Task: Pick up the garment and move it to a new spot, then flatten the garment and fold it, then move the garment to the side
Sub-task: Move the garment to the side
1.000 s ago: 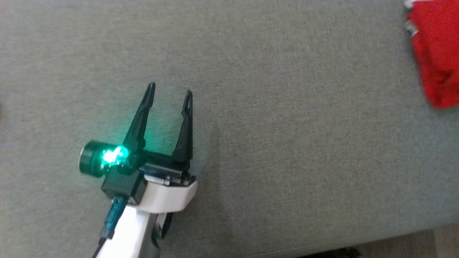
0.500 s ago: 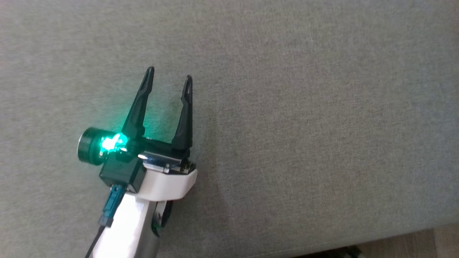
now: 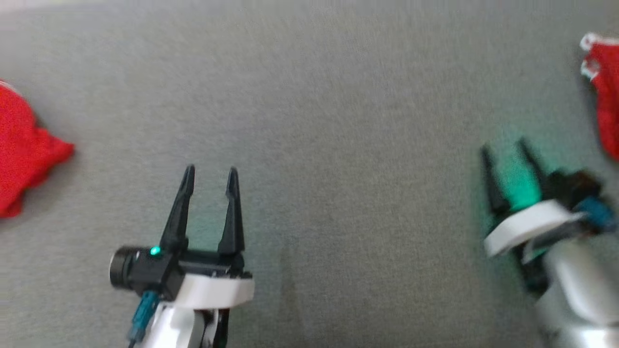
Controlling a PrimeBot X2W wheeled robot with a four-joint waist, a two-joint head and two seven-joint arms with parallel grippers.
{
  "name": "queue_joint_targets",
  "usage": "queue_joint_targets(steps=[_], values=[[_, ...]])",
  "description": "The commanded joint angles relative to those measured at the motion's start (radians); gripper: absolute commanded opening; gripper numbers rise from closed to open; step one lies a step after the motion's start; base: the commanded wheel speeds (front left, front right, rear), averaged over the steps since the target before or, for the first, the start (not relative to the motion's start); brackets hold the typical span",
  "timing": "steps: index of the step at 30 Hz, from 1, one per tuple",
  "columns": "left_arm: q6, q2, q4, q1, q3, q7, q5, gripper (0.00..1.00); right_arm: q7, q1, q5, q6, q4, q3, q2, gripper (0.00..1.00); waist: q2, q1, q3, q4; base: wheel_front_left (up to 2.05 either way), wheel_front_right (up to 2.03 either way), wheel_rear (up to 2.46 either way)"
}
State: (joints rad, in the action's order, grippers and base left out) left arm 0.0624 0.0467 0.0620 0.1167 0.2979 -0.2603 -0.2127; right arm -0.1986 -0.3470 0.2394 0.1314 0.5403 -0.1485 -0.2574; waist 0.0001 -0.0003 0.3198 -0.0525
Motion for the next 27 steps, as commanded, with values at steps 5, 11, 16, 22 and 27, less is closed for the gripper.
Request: queue_joint_targets(steps=[5,11,16,22,27], values=[[0.018,0.004,0.002,-0.074,-0.051,-0.001,-0.032,1.00,-0.061,0.103,0.033,-0.001,-0.023,-0.061,0.099,1.00,-0.0001,0.0003,-0.192,0.068,0.00,0.00,0.00],[0.012,0.004,0.005,-0.159,-0.071,-0.001,-0.028,1.00,-0.063,0.248,-0.074,-0.001,-0.216,0.037,0.173,1.00,-0.0001,0.0003,-0.304,0.086,0.00,0.00,0.00],[0.000,0.004,-0.023,-0.203,-0.089,-0.001,-0.001,1.00,-0.063,0.353,-0.131,-0.001,-0.339,0.077,0.201,1.00,-0.0001,0.0003,-0.341,0.096,0.00,0.00,0.00],[-0.004,0.004,-0.046,-0.240,-0.104,-0.001,0.015,1.00,-0.063,0.423,-0.137,-0.001,-0.395,0.090,0.207,1.00,-0.0001,0.0003,-0.361,0.104,0.00,0.00,0.00],[-0.009,0.004,-0.049,-0.247,-0.104,-0.001,0.031,1.00,-0.063,0.437,-0.125,-0.001,-0.398,0.086,0.207,1.00,-0.0001,0.0003,-0.364,0.107,0.00,0.00,0.00]])
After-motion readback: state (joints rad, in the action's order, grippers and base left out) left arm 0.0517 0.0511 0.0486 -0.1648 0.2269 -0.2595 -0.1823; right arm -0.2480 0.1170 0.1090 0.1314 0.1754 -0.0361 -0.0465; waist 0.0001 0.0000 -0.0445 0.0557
